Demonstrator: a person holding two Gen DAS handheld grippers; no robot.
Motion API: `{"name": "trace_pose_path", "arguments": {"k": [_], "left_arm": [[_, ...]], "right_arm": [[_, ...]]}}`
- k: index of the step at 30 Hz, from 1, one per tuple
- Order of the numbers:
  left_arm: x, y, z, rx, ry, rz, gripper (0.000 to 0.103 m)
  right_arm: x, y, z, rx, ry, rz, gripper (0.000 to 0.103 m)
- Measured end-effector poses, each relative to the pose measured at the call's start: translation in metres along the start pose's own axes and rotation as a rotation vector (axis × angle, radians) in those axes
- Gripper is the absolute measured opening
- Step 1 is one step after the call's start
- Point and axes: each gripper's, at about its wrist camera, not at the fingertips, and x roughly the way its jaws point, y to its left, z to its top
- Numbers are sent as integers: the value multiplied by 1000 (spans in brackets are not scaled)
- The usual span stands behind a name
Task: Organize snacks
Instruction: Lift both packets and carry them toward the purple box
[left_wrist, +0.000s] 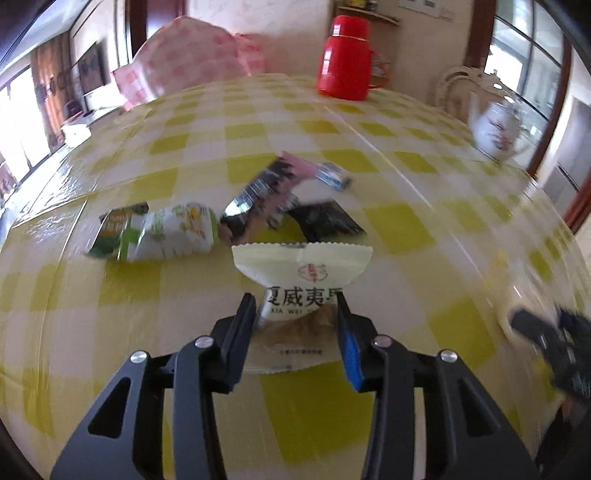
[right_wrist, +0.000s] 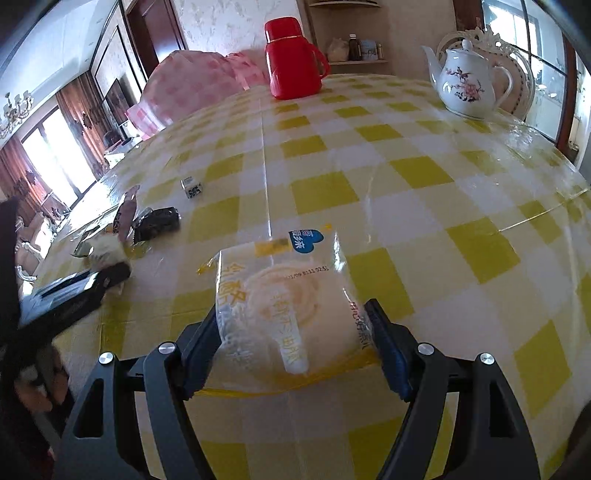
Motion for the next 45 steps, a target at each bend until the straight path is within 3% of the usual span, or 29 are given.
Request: {"name": "trace_pose_path", "arguments": {"k": [5,13,27,45], "left_arm": [[-16,-16,-23,42,20,-52,43],[-31,-27,-40,20,15,-101,43],[-85,-10,-67,34,-17,-66,42],[-159,48,-129,37,-37,-14,42]], "right_arm": [[0,-1,0,4,-1,6,72],[1,-5,-1,28,-10,36,72],[-17,-4,-10,45,-62,61,70],[-79,57,-71,-70,-113,186,59]]}}
